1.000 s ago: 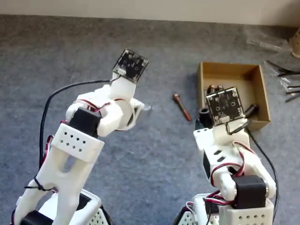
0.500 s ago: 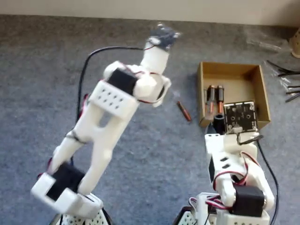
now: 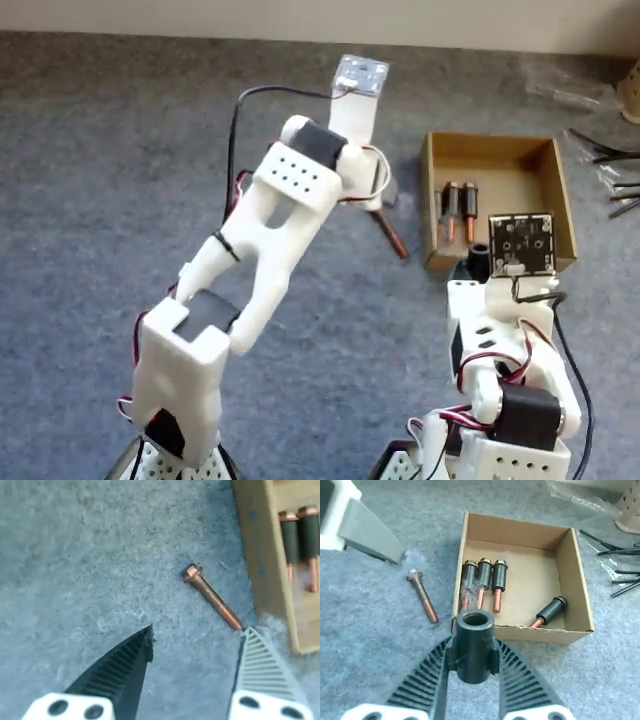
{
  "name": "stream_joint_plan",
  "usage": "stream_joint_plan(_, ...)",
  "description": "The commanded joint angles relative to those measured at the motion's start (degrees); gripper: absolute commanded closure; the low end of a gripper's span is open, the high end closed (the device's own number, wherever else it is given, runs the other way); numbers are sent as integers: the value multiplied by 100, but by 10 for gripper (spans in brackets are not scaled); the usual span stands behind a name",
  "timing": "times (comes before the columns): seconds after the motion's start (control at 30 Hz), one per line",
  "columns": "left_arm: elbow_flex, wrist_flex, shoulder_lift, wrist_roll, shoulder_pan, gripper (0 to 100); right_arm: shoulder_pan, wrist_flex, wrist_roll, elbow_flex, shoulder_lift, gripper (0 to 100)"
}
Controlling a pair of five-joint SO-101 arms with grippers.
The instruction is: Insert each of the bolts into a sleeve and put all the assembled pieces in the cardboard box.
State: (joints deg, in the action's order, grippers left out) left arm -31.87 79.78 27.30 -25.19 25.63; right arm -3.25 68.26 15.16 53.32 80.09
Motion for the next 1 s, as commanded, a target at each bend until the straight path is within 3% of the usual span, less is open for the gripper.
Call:
stream_joint_plan(0.0,-382,-149,224,-668,13,737,-75,-119,-62,-48,40,993)
stream_joint_plan(0.27,-382,-1064,927,-2004,-189,740,-75,-136,-26,-40,40,993)
stream_joint_plan(0.63,-382,-2136,1596,-2084,-180,741,-470,-154,-18,-40,48,993)
stream_joint_plan(0.97,-356,-2136,1877,-2558,-207,741,-462,-154,-18,-40,48,993)
